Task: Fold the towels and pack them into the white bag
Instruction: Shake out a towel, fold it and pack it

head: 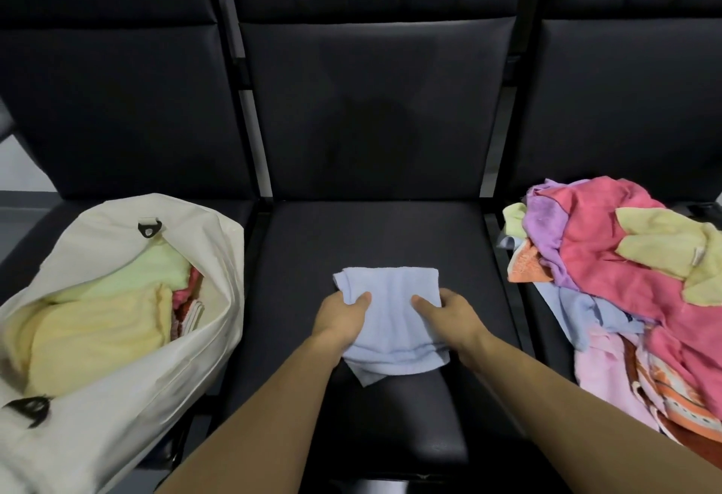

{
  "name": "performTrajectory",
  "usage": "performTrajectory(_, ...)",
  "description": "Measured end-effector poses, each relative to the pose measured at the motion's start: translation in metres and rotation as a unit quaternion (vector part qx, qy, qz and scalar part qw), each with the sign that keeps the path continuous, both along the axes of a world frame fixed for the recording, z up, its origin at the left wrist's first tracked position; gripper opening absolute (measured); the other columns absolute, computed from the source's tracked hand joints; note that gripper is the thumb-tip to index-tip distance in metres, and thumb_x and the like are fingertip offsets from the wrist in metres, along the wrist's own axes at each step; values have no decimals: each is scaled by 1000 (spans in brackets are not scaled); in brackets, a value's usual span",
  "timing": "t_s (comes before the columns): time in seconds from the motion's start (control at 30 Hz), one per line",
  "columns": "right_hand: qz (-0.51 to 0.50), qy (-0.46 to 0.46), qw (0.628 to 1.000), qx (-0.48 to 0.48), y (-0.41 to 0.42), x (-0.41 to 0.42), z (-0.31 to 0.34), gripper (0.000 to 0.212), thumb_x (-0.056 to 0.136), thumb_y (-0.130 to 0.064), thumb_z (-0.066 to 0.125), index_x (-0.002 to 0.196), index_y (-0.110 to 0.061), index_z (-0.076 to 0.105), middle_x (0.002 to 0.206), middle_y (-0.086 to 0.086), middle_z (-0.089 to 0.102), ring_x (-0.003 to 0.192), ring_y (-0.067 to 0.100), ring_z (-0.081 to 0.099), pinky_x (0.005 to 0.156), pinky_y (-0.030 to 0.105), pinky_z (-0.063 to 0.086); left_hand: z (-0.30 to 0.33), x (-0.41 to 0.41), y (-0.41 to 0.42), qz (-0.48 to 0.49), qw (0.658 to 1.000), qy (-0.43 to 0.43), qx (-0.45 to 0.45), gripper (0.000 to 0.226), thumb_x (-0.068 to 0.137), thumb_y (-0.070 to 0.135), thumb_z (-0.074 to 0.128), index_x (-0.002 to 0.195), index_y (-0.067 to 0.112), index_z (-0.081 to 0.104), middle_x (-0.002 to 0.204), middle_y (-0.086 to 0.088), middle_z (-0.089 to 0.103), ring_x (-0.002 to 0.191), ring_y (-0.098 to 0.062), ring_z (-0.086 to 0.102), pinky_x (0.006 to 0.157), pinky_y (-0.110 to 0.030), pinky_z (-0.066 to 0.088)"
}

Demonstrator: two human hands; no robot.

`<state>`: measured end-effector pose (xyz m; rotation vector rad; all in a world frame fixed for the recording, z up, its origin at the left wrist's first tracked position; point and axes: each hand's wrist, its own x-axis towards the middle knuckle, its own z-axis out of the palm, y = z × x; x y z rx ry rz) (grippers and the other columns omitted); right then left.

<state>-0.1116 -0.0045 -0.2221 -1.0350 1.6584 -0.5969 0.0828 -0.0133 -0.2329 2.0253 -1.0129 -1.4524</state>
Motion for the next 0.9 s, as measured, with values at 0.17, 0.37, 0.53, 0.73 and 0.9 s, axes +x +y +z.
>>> performTrajectory(0.17, 43, 0, 995, -96, -7, 24, 25, 19, 101, -32, 56, 115, -21, 61, 107, -7, 68, 101, 12, 65, 82, 28, 52, 31, 28, -2, 19, 996, -22, -89, 43, 100, 43, 58, 130, 13, 64, 120, -2, 69, 109, -23, 65, 101, -39, 52)
performTrajectory(0.37, 39, -84, 986, -136, -18, 120, 73, 12, 103, -34, 55, 103, -24, 62, 100, -6, 68, 90, 8, 66, 66, 17, 49, 99, 123, 4, 96, 981, -40, -163, 47, 96, 47, 63, 127, 12, 65, 116, -4, 71, 106, -23, 66, 96, -37, 53)
performTrajectory(0.53, 84, -150, 975, -141, -10, 219, 95, 17, 101, -39, 55, 104, -25, 65, 103, -4, 71, 97, 14, 68, 83, 28, 57, 142, 222, 34, 150, 971, -29, -185, 32, 97, 42, 65, 115, 15, 69, 107, 0, 72, 100, -20, 68, 90, -37, 55)
performTrajectory(0.73, 176, -194, 960, -95, 1, 317, 95, 27, 99, -44, 55, 118, -26, 61, 113, -2, 70, 105, 18, 68, 96, 41, 56, 138, 313, 75, 266, 955, 44, -127, 35, 96, 44, 67, 113, 14, 69, 101, -10, 78, 95, -32, 75, 91, -48, 58)
performTrajectory(0.9, 329, -28, 942, -63, 11, 347, 72, 60, 101, -48, 46, 151, -15, 39, 145, 2, 53, 132, 23, 52, 113, 40, 40, 107, 337, 96, 281, 956, 65, -59, 34, 100, 35, 63, 120, 7, 66, 107, -17, 75, 96, -32, 73, 73, -36, 56)
